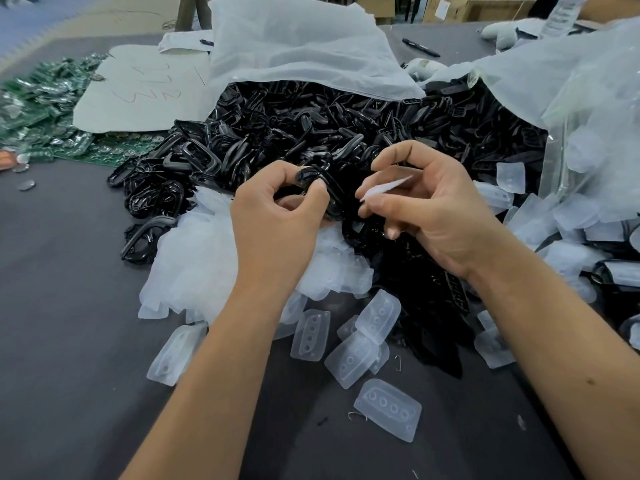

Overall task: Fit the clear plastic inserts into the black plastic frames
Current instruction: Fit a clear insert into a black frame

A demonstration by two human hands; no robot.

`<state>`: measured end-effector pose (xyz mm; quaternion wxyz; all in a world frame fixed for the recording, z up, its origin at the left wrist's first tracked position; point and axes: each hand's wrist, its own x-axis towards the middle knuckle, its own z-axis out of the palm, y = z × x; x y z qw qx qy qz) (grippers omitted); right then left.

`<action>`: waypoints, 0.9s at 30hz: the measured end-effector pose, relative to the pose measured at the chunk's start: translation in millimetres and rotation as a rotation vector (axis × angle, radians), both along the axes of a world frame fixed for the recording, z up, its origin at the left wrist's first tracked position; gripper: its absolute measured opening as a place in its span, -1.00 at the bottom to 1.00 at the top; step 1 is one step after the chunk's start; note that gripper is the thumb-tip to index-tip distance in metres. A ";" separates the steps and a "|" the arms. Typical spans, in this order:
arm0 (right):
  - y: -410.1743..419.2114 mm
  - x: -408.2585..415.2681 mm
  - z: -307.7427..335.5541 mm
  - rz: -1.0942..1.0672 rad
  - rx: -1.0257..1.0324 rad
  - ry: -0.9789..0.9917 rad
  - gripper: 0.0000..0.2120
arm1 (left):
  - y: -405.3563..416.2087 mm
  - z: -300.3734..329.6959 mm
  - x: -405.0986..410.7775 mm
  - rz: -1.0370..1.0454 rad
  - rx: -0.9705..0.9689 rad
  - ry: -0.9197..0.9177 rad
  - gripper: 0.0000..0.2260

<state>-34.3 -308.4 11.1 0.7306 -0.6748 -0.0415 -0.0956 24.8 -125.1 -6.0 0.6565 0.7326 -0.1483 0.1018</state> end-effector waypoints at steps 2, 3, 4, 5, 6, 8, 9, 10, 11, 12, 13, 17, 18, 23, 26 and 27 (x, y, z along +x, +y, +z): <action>0.2 1.2 -0.7 -0.024 -0.041 -0.016 -0.83 | 0.0 0.2 -0.3 -0.007 -0.006 0.000 -0.80; 0.1 1.6 -1.1 -0.034 -0.060 -0.025 -0.87 | 0.0 0.2 -0.2 -0.010 -0.010 -0.001 -0.80; 0.0 2.1 -1.6 -0.046 -0.078 -0.032 -0.89 | 0.3 0.1 0.2 -0.012 -0.015 0.000 -0.79; -0.1 2.5 -2.2 -0.060 -0.097 -0.039 -0.91 | 0.4 -0.6 0.6 -0.018 -0.024 0.004 -0.78; -0.1 2.7 -2.7 -0.080 -0.122 -0.053 -0.91 | 0.4 -1.1 0.9 -0.028 -0.041 0.010 -0.78; 0.5 2.6 -3.2 -0.157 -0.217 -0.112 -0.92 | 0.3 -1.0 1.0 -0.046 -0.074 0.026 -0.77; 1.2 2.4 -3.2 -0.210 -0.284 -0.158 -0.92 | 0.3 -1.2 1.2 -0.044 -0.081 0.030 -0.77; 2.4 2.3 -3.2 -0.259 -0.351 -0.210 -0.91 | 0.4 -1.2 1.3 -0.038 -0.082 0.029 -0.77; 3.5 2.2 -3.3 -0.302 -0.414 -0.263 -0.91 | 0.3 -1.0 1.1 -0.031 -0.079 0.024 -0.79; 4.4 2.5 -3.5 -0.341 -0.479 -0.312 -0.91 | 0.3 -0.6 0.6 -0.026 -0.076 0.018 -0.81; 4.5 2.9 -4.1 -0.374 -0.544 -0.358 -0.90 | 0.2 -0.2 0.2 -0.024 -0.075 0.014 -0.83; 2.4 5.7 -7.3 -0.415 -0.629 -0.446 -0.90 | 0.2 0.3 -0.7 -0.024 -0.074 0.004 -0.85; 2.3 5.9 -8.3 -0.412 -0.614 -0.449 -0.87 | 0.2 0.3 -0.8 -0.028 -0.077 0.005 -0.85; 5.4 6.3 -11.2 -0.414 -0.556 -0.443 -0.81 | 0.5 0.1 0.2 -0.038 -0.091 0.010 -0.91; 8.8 6.1 -11.8 -0.381 -0.451 -0.384 -0.86 | 1.0 -1.5 1.1 -0.041 -0.091 -0.002 -0.93; 10.0 6.4 -11.9 -0.361 -0.390 -0.355 -0.86 | 1.0 -1.6 1.0 -0.045 -0.098 -0.003 -0.94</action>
